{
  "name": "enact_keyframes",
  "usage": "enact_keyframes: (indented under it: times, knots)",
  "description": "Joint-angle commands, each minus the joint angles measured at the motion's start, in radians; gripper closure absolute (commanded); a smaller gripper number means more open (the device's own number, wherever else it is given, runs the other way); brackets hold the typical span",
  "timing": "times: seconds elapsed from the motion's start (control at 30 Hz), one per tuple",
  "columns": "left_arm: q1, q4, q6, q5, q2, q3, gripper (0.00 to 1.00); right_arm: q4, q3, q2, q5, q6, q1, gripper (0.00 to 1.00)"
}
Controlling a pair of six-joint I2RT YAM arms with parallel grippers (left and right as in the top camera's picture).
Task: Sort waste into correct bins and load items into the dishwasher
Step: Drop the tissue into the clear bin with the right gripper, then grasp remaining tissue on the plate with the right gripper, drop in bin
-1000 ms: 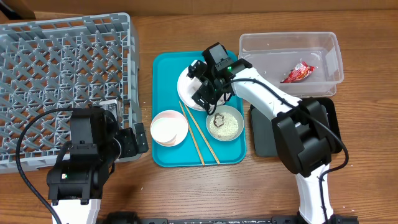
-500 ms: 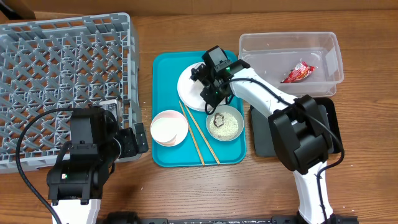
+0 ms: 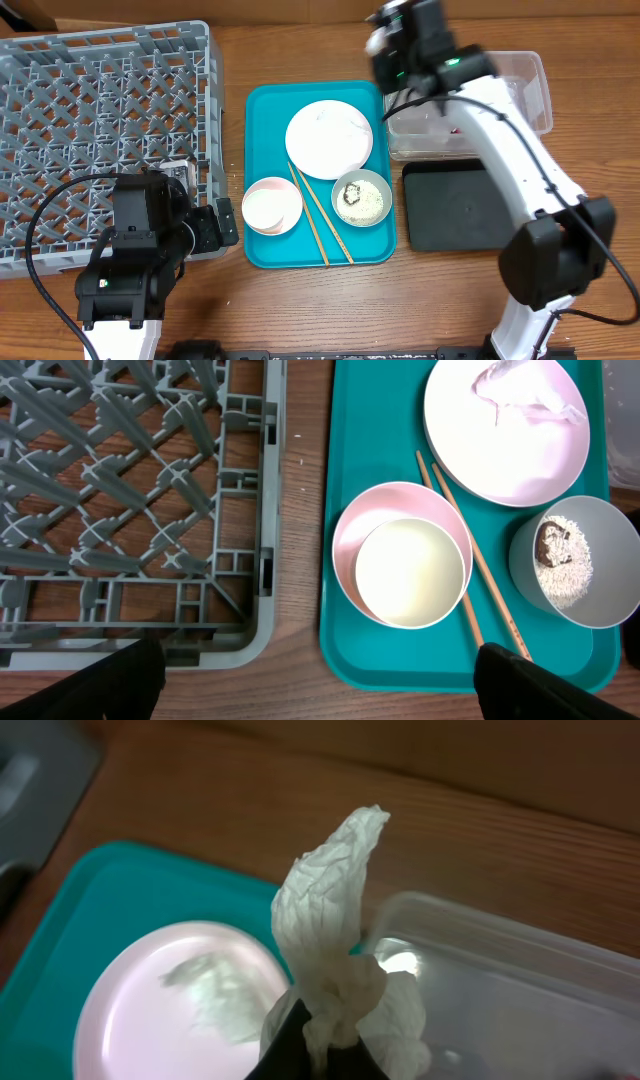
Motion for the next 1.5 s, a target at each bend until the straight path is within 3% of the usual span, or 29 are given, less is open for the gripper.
enact_keyframes:
  times: [0.0, 0.03, 0.07, 0.1, 0.13, 0.17, 0.27, 0.4, 0.5, 0.57, 0.7, 1.03, 1.17, 1.27, 1.3, 1.37, 1.43, 1.47]
  knots:
    - [-0.006, 0.005, -0.014, 0.003, 0.0, 0.023, 0.0, -0.014, 0.004, 0.025, 0.072, 0.161, -0.104, 0.88]
    - [-0.006, 0.005, -0.014, 0.003, 0.0, 0.023, 0.0, -0.013, 0.004, 0.031, 0.069, 0.182, -0.122, 0.85]
    - [-0.006, 0.005, -0.014, 0.003, 0.0, 0.023, 0.0, -0.009, 0.004, 0.045, 0.045, 0.208, -0.152, 0.71]
    - [-0.006, 0.005, -0.014, 0.003, 0.0, 0.023, 0.0, -0.006, 0.004, 0.048, -0.01, 0.208, -0.169, 0.4]
    - [-0.006, 0.005, -0.014, 0.003, 0.0, 0.023, 0.0, -0.004, 0.004, 0.052, -0.059, 0.208, -0.18, 0.21]
    - [-0.006, 0.004, -0.014, 0.003, 0.0, 0.023, 0.0, 0.005, 0.004, 0.052, -0.128, 0.207, -0.193, 0.11]
    - [-0.006, 0.006, -0.014, 0.003, 0.001, 0.023, 0.0, 0.048, 0.005, 0.049, -0.287, 0.196, -0.201, 0.06]
    - [-0.006, 0.005, -0.014, 0.003, 0.002, 0.023, 0.0, 0.069, 0.004, 0.05, -0.452, 0.058, -0.15, 0.11]
    - [-0.006, 0.005, -0.014, 0.003, 0.002, 0.023, 0.0, 0.023, 0.004, 0.054, -0.396, -0.13, -0.066, 0.1]
    - [-0.006, 0.005, -0.014, 0.004, 0.002, 0.023, 0.0, -0.016, 0.004, 0.076, -0.243, -0.248, 0.017, 0.08]
    - [-0.006, 0.005, -0.014, 0.003, 0.002, 0.023, 0.0, -0.03, 0.004, 0.17, -0.173, -0.254, 0.1, 0.03]
    - [-0.006, 0.005, -0.014, 0.003, 0.002, 0.023, 0.0, -0.035, 0.001, 0.346, -0.188, -0.22, 0.145, 0.05]
    - [-0.006, 0.005, -0.014, 0.003, 0.002, 0.023, 0.0, -0.03, -0.015, 0.358, -0.2, -0.216, 0.145, 0.12]
    - [-0.006, 0.005, -0.014, 0.003, 0.002, 0.023, 0.0, -0.042, -0.016, 0.358, -0.2, -0.215, 0.145, 0.37]
    - [-0.006, 0.005, -0.014, 0.003, 0.002, 0.023, 0.0, -0.053, -0.016, 0.358, -0.2, -0.215, 0.145, 0.61]
    - [-0.006, 0.004, -0.014, 0.004, 0.002, 0.023, 0.0, -0.062, -0.016, 0.358, -0.199, -0.192, 0.145, 0.84]
    - [-0.006, 0.004, -0.014, 0.003, 0.002, 0.023, 0.0, -0.07, -0.01, 0.354, -0.198, -0.138, 0.145, 0.95]
    - [-0.006, 0.004, -0.014, 0.003, 0.002, 0.023, 0.0, -0.082, -0.001, 0.351, -0.195, -0.113, 0.145, 0.96]
